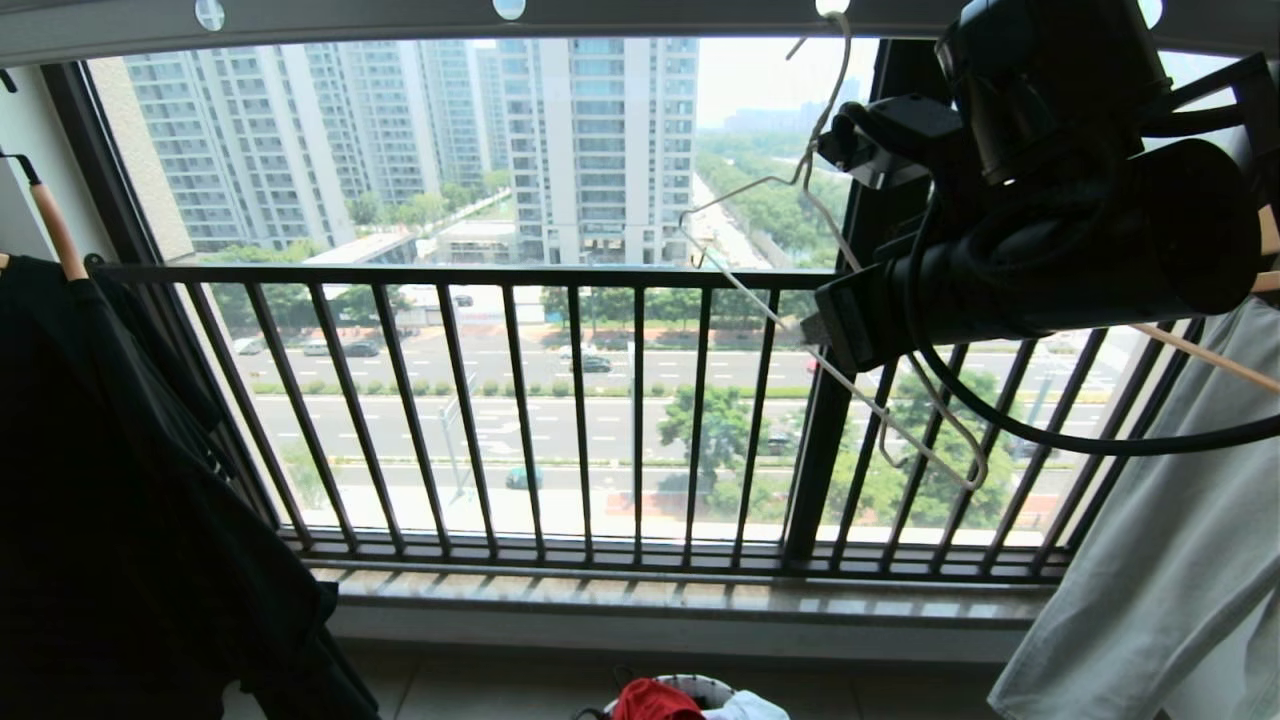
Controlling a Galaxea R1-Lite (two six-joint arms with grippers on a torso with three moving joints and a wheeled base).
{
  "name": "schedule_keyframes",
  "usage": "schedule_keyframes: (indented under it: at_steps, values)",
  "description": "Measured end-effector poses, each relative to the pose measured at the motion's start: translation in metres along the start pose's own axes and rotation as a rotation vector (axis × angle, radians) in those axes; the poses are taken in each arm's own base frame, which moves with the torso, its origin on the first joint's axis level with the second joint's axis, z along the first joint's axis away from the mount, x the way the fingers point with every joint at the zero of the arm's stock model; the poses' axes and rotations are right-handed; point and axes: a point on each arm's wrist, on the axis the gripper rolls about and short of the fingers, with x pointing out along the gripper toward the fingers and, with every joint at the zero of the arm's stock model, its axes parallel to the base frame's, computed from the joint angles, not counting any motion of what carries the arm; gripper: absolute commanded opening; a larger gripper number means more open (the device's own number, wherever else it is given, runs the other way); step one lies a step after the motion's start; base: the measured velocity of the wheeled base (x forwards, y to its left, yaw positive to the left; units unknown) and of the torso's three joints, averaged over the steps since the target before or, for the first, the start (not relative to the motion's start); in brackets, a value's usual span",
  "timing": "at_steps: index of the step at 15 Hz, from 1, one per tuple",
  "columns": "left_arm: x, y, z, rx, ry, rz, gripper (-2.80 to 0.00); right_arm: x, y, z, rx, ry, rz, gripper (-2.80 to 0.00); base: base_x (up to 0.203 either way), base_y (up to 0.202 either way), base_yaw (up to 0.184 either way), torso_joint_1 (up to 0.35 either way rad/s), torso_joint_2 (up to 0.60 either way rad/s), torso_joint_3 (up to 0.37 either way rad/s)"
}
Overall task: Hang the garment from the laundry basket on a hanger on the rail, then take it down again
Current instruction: Pick up the clothes rack on the clothesline
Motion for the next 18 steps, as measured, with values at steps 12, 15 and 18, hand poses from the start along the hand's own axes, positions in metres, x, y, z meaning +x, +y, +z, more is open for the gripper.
schedule_keyframes:
  at_steps: [12,15,18]
  values:
    - [0.0,0.0,0.0,0.0,0.0,0.001,-2.8,0.0011,-0.0002,0.0004,-0.003,0.001,-0.004,-2.8,0.0,0.0,0.0,0.0,0.0,0.0]
    - [0.0,0.0,0.0,0.0,0.0,0.001,-2.8,-0.0022,-0.0013,0.0012,0.0,-0.007,-0.003,-2.8,0.0,0.0,0.0,0.0,0.0,0.0]
    - [0.0,0.0,0.0,0.0,0.0,0.001,-2.8,-0.0067,-0.003,0.0021,0.005,-0.017,-0.006,-2.8,0.0,0.0,0.0,0.0,0.0,0.0]
